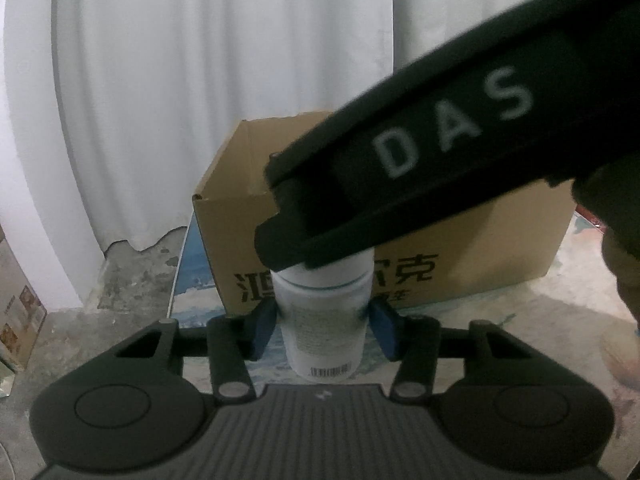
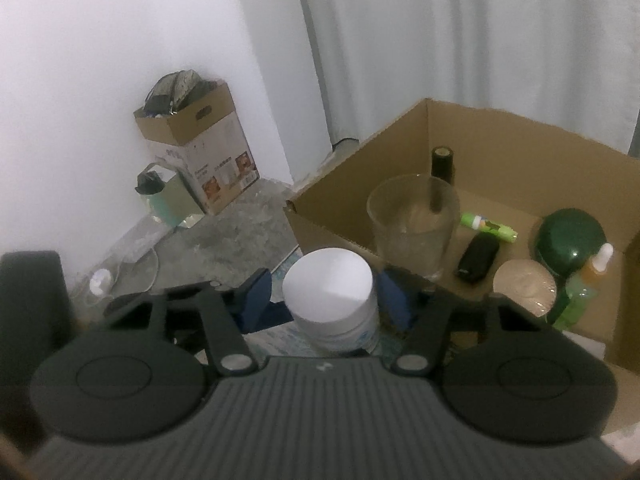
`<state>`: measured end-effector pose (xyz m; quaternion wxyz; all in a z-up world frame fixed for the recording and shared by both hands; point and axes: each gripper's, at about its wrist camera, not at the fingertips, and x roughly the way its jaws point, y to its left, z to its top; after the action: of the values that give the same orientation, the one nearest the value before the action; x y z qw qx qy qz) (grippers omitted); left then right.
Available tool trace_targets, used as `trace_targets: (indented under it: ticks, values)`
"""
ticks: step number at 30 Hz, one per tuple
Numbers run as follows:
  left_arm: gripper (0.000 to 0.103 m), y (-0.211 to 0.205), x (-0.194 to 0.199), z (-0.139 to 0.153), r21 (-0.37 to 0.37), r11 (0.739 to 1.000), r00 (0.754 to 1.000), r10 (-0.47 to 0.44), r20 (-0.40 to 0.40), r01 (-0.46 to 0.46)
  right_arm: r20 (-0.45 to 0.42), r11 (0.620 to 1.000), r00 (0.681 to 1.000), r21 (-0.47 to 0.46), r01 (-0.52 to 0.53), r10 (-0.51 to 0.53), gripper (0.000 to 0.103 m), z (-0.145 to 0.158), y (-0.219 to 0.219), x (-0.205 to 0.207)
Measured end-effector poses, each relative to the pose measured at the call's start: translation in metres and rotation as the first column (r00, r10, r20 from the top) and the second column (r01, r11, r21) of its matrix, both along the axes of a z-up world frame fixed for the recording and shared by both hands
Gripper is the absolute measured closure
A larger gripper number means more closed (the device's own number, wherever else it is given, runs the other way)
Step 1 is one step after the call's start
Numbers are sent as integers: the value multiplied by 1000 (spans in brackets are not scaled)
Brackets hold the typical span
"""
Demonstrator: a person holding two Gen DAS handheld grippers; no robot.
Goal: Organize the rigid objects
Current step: 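Move the right gripper to the white-capped supplement bottle and close on it, then lift the supplement bottle with the right gripper, lower it into the box, release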
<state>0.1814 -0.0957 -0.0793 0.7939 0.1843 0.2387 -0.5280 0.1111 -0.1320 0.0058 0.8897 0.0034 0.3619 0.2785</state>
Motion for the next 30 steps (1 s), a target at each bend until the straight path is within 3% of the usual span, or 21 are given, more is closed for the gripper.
trace_targets:
  ticks: [8,20,30]
  values:
    - [51,6,-2,0,-8,1000,1000,9,9,-9,0,1000,1000,-6,-3,3,50,-4,4,3]
    - [51,1,5,0,-26,1000,999,15,40,-14,27,1000,1000,16,-12,12,50,3,-2,-4]
    - [51,2,-29,37,-64,997,992,-23,123,31,113,997,994,72,3,-11,50,41,-35,-42]
